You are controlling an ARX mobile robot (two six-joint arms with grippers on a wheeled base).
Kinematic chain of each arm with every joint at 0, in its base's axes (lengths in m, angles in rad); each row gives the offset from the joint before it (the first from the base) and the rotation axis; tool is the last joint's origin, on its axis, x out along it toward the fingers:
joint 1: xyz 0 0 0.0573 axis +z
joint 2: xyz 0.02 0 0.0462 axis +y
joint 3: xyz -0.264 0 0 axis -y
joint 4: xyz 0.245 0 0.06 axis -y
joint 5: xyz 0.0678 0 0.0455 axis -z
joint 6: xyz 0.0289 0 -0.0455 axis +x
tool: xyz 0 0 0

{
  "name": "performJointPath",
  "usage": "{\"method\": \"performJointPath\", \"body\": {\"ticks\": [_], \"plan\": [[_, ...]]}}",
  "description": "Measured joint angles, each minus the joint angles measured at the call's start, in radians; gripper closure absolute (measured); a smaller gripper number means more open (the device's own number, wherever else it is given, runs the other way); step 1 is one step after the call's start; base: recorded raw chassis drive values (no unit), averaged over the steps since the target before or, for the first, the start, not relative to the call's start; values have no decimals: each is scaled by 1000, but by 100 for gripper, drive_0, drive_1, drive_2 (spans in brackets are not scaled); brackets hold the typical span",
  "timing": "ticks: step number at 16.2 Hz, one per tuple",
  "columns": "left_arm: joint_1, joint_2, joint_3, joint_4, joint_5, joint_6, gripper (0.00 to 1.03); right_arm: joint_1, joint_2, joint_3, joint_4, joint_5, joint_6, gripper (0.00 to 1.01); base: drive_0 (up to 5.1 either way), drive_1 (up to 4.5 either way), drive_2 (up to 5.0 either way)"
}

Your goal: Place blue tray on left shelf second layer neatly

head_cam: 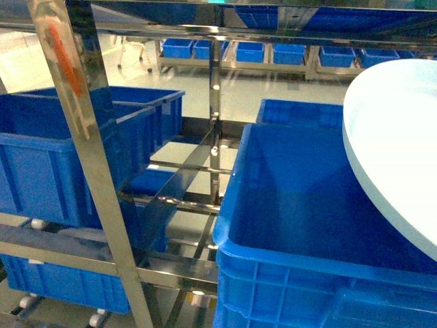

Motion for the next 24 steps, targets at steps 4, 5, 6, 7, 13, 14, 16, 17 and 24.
{"method": "performJointPath", "body": {"ticks": [4,5,6,7,13,14,16,17,24], "plan": [[0,0,0,0,0,0,5,0,126,21,-17,-1,72,99,0,0,0],[0,0,0,0,0,0,5,2,160,30,-16,5,87,99,0,0,0],[0,0,0,0,0,0,5,10,199,42,-7,8,100,99,0,0,0],[0,0,0,0,0,0,5,14,211,47,-3,9,103,99,0,0,0],[0,0,0,0,0,0,5,25,475,193,105,69,126,99,0,0,0],[0,0,0,0,0,0,5,24,500,203,110,79,126,99,0,0,0],[0,0,0,0,0,0,5,24,536,209,120,84,126,99,0,0,0],[0,0,0,0,0,0,5,24,555,212,126,84,126,99,0,0,0],[0,0,0,0,0,0,5,53,682,241,232,130,191,99,0,0,0]]}}
